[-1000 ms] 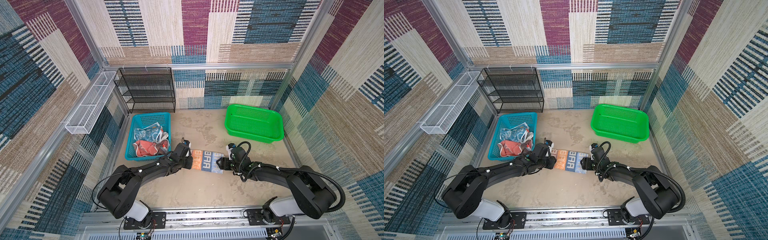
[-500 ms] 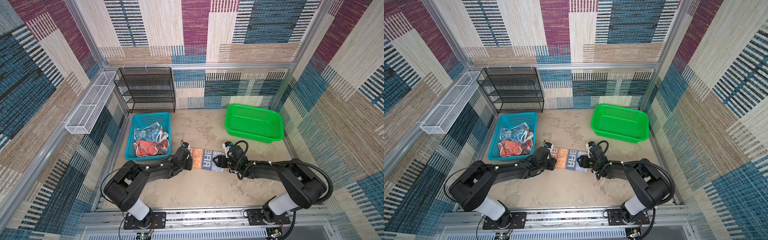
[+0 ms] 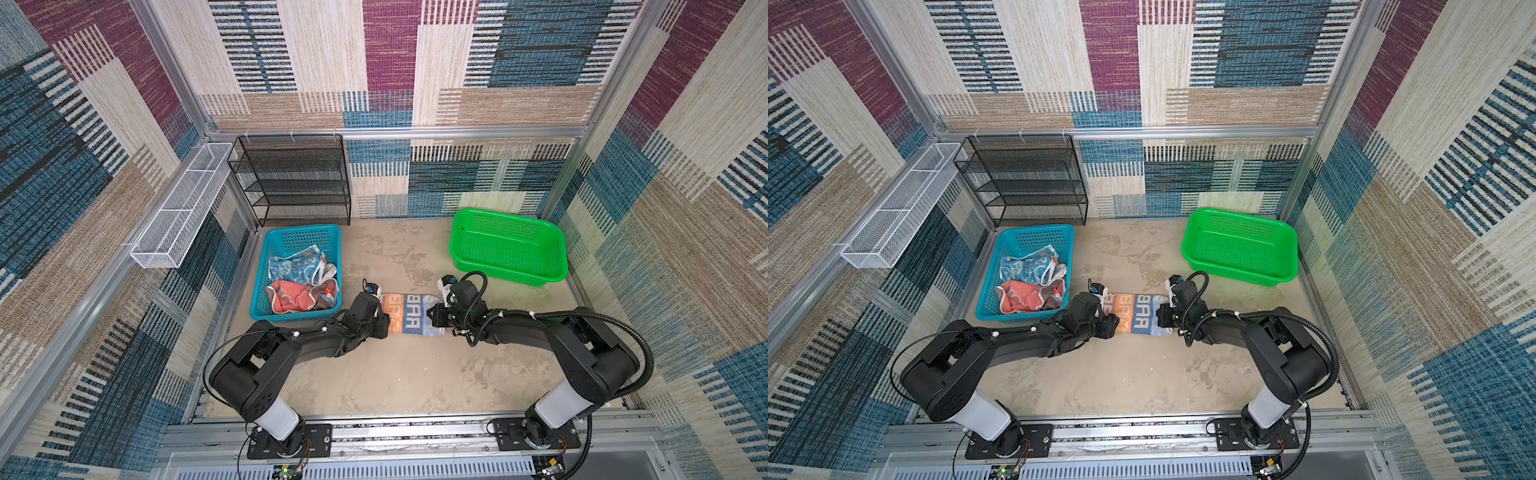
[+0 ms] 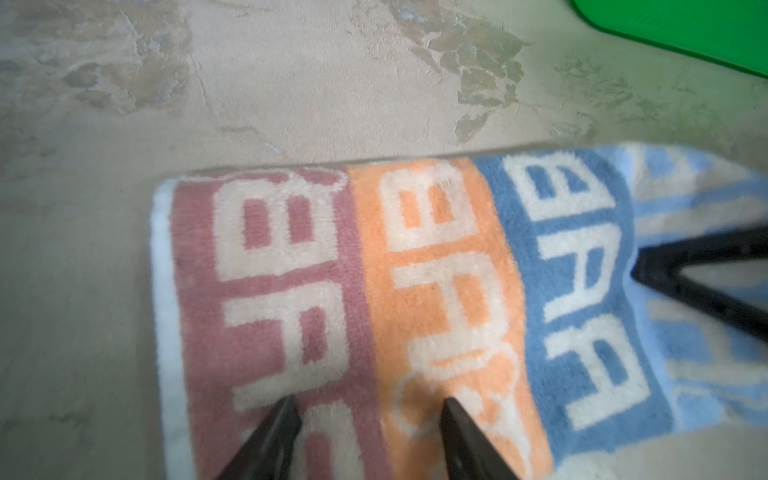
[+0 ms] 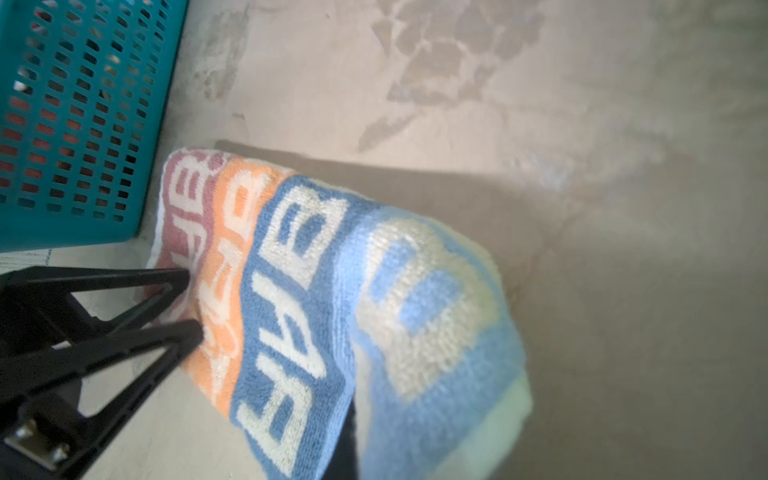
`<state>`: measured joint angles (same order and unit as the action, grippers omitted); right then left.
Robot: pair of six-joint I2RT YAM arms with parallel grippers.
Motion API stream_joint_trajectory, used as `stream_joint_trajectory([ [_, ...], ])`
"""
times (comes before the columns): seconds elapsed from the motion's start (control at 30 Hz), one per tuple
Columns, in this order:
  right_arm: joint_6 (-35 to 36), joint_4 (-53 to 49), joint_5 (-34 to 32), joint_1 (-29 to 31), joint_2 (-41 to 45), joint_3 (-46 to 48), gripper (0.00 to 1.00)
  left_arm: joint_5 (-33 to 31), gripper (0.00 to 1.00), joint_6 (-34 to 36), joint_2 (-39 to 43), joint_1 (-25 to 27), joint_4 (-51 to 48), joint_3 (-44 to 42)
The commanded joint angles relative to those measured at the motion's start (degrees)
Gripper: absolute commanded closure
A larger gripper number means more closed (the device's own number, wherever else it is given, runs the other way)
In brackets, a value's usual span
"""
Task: Fold and stack the towels
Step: 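Grasp the folded towel with the right gripper and lift it, then carry the towel into the green basket with the right gripper and release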
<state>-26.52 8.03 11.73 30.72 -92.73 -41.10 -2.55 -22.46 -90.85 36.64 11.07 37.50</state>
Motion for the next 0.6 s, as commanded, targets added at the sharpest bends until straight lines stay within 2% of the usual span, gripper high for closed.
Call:
stream_joint_trajectory([
  [0.0, 6.2, -8.4, -3.9, -0.3, -0.1, -5.7, 1.0, 1.9, 0.06, 0.4, 3.1, -0.1, -6.2, 1.1],
  [0.33, 17.5, -26.2, -2.6, -6.4, -9.3, -32.2, 1.0, 4.5, 0.05, 3.6, 19.2, -0.1, -8.9, 0.0],
  [0.57, 22.3, -39.6, -3.9, -10.1, -20.1, -56.2, 1.0, 3.3, 0.06, 4.0, 22.9, -0.1, -13.4, 0.1],
])
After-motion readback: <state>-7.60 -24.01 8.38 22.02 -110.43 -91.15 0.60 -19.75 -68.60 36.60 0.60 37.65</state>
